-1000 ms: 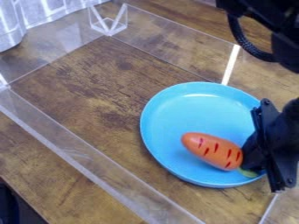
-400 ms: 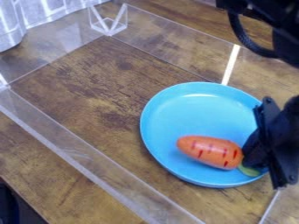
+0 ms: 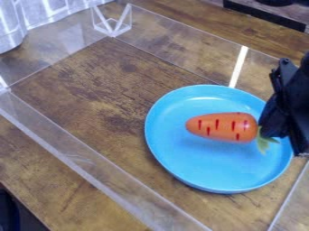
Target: Put the carrot in the blue tray
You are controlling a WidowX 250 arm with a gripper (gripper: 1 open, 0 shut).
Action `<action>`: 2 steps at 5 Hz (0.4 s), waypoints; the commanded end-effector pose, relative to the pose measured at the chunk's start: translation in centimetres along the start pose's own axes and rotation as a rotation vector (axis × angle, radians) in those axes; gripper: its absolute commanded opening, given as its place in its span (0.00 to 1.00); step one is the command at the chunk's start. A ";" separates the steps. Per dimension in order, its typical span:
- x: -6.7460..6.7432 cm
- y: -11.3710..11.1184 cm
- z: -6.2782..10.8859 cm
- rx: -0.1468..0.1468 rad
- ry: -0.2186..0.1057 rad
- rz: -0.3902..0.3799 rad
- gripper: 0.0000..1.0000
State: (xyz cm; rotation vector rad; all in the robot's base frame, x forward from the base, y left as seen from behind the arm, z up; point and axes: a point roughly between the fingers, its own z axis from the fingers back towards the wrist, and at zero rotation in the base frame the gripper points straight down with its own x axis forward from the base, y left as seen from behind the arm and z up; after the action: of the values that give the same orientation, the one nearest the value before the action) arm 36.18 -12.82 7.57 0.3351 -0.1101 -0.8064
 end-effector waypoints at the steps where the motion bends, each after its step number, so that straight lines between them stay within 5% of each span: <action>1: 0.0 0.5 3.5 0.035 -0.081 0.015 0.00; 2: -0.3 0.0 3.8 0.034 -0.082 0.010 0.00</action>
State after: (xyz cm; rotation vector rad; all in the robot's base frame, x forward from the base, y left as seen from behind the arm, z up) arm 34.97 -12.93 8.23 0.3386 -0.1164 -0.8076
